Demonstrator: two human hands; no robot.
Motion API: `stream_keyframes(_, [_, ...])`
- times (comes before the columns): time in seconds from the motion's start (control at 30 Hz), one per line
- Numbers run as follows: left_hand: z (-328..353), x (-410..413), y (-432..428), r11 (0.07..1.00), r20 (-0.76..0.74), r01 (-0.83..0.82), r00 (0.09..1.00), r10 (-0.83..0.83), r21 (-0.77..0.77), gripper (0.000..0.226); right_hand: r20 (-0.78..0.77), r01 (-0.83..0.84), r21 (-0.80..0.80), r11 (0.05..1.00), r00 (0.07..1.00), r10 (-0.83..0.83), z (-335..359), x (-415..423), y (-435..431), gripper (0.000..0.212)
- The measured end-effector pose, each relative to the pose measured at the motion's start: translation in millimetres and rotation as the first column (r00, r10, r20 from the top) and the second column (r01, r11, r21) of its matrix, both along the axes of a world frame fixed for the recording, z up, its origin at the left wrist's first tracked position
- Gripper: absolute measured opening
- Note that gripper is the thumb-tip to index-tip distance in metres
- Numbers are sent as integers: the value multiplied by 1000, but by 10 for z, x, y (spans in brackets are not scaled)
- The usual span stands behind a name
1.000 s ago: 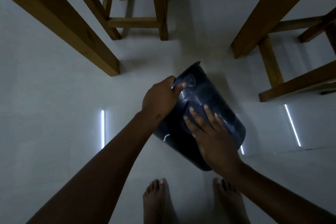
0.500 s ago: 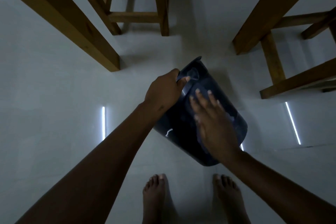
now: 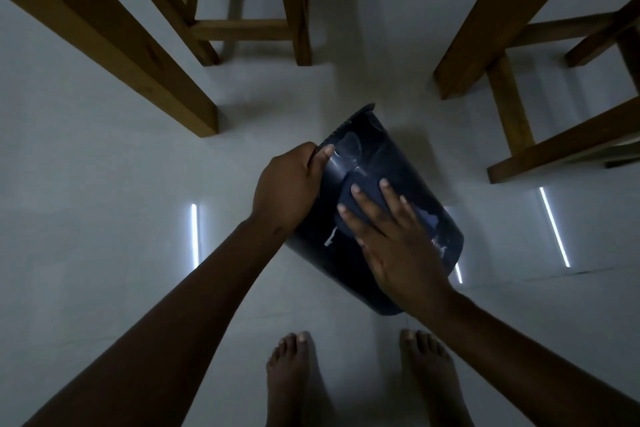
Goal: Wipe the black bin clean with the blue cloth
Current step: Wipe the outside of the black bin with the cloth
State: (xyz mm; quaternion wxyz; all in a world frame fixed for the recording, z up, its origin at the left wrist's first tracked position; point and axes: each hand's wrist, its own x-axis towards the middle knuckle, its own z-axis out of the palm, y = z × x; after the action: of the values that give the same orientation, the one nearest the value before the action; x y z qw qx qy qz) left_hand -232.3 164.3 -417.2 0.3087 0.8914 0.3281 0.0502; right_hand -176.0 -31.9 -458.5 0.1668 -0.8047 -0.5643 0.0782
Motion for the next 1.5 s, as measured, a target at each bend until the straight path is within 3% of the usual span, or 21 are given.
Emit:
stream_keyframes(0.07, [12,35,-1,1000,-5,12,1000,-12,-3,41,-53,-4,35,999,999,6,-11,182,94,57])
stream_keyframes(0.13, [21,77,-9,1000,-31,5,999,-5,-2,41,-251,197,52,979,951,-178,-8,441,169,51])
stream_keyframes(0.2, [15,72,-11,1000,-50,-16,999,15,-10,41,-425,369,31,929,846,-322,-27,596,147,47])
stream_keyframes(0.23, [11,57,-14,999,-56,-25,998,24,-20,41,-423,393,12,919,835,-351,-17,561,93,47])
stream_keyframes(0.3, [1,39,-8,999,-63,-34,998,32,-34,43,-242,377,-15,926,897,-369,11,346,-29,48])
stream_keyframes(0.37, [2,42,3,999,-66,-38,997,35,-38,42,-14,243,-56,968,970,-244,-12,16,-124,52])
stream_keyframes(0.43, [10,71,23,999,-56,-21,998,18,-49,41,67,103,-64,993,993,-98,-46,-185,-137,58])
stream_keyframes(0.5, [15,86,38,998,-56,3,998,-7,-58,40,70,49,-58,997,997,-45,-24,-68,-20,57])
stream_keyframes(0.57, [16,102,37,998,-65,7,998,-11,-63,39,-18,122,-60,991,992,-123,22,146,122,52])
stream_keyframes(0.7, [17,108,10,997,-81,-23,997,18,-67,40,-425,425,-29,905,814,-396,-28,499,111,48])
stream_keyframes(0.8, [12,111,28,996,-100,-31,995,23,-80,42,-290,438,-46,898,854,-432,-14,277,-117,50])
stream_keyframes(0.87, [-1,121,45,996,-107,-26,994,17,-84,43,-76,320,-66,945,943,-325,-15,-43,-202,51])
stream_keyframes(0.93, [-10,131,60,997,-109,-12,994,3,-79,44,37,174,-81,981,984,-172,-24,-245,-166,55])
stream_keyframes(1.03, [-4,135,64,997,-98,3,995,-11,-80,42,1,122,-85,989,993,-122,16,-102,31,56])
stream_keyframes(1.1, [12,153,56,998,-107,9,994,-16,-67,41,-136,237,-71,969,960,-245,66,127,148,52])
stream_keyframes(1.17, [16,165,37,997,-115,2,993,-10,-71,40,-283,417,-63,907,864,-417,80,307,158,52])
stream_keyframes(1.27, [20,172,29,997,-139,-11,990,0,-80,41,-308,583,-109,805,751,-585,101,144,6,52])
stream_keyframes(1.4, [14,197,52,999,-171,20,985,-27,-40,40,-72,424,-172,889,895,-441,76,-445,-142,57])
stream_keyframes(1.5, [22,194,62,998,-160,36,986,-43,-47,41,-71,285,-141,948,952,-297,77,-285,44,55])
